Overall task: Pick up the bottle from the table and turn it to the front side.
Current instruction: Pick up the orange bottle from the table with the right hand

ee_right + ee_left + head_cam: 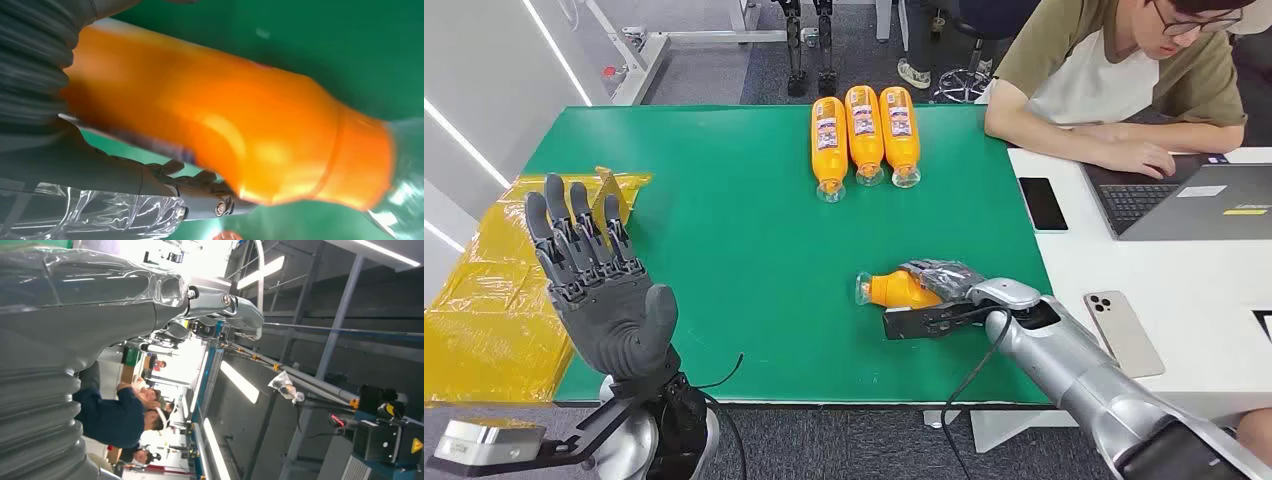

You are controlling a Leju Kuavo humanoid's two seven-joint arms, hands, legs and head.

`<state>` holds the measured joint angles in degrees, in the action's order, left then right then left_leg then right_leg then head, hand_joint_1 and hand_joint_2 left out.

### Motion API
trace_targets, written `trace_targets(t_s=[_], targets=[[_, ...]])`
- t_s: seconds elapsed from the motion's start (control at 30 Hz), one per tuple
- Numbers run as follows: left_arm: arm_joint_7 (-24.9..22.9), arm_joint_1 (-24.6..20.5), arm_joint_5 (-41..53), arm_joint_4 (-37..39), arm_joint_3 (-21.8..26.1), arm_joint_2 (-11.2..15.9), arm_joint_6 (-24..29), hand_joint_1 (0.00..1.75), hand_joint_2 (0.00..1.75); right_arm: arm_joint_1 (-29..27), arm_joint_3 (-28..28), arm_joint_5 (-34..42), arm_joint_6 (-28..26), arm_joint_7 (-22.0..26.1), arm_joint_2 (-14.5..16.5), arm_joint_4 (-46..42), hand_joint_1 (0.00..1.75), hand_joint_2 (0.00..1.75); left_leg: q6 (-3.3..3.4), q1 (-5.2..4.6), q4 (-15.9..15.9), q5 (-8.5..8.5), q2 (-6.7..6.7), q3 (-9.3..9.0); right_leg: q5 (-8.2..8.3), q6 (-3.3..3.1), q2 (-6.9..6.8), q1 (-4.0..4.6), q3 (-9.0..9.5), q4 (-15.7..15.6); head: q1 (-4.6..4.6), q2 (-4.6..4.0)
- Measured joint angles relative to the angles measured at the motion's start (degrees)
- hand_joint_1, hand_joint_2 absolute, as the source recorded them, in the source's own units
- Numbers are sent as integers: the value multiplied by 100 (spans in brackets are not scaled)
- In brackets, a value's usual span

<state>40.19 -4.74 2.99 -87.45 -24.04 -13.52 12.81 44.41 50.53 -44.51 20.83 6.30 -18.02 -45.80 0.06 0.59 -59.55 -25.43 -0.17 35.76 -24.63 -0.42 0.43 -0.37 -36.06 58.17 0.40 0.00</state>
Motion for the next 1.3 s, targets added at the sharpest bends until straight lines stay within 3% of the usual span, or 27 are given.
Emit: trace_targets(t_s=[0.4, 0.87, 0.9, 1.0, 1.03, 1.17, 1.3], targets=[[0, 34, -59, 0, 0, 1, 37, 0, 175, 65, 426, 8, -181, -662, -474, -110, 0, 175, 0, 1, 0, 0, -2, -1, 0, 0, -3, 1, 0, 0, 1, 0], [0, 60, -65, 0, 0, 1, 51, 0, 175, -21, 551, -101, -550, -1139, -753, -299, 0, 175, 1, 0, -1, 0, -1, -3, 1, 1, -2, 0, 2, -2, -1, 0], [0, 63, -65, 0, 0, 1, 65, 0, 175, -40, 551, -107, -564, -1181, -775, -323, 8, 175, 1, 0, -1, 0, -1, -4, 1, 1, -2, 0, 3, -3, 0, 0], [0, 70, -80, 0, 0, 1, 102, 0, 175, -96, 551, -167, -579, -1307, -842, -398, 117, 175, 2, 1, -1, -1, -1, -6, 0, 1, -2, 1, 6, -4, 1, -1], [0, 72, -87, 0, 0, 1, 106, 0, 175, -114, 551, -189, -582, -1330, -863, -419, 145, 175, 3, 1, -1, -2, -1, -7, 0, 1, -2, 1, 8, -4, 1, -1], [0, 81, -93, 0, 0, 1, 108, 0, 175, -192, 543, -209, -664, -1333, -893, -441, 164, 175, 4, 1, 0, -2, 0, -10, 1, 2, -1, 1, 12, -4, 0, 0], [0, 90, -94, 0, 0, 1, 112, 0, 175, -232, 513, -217, -907, -1225, -874, -415, 173, 175, 6, 1, -1, -1, 0, -10, 2, 4, -2, 1, 15, -4, 1, 0]])
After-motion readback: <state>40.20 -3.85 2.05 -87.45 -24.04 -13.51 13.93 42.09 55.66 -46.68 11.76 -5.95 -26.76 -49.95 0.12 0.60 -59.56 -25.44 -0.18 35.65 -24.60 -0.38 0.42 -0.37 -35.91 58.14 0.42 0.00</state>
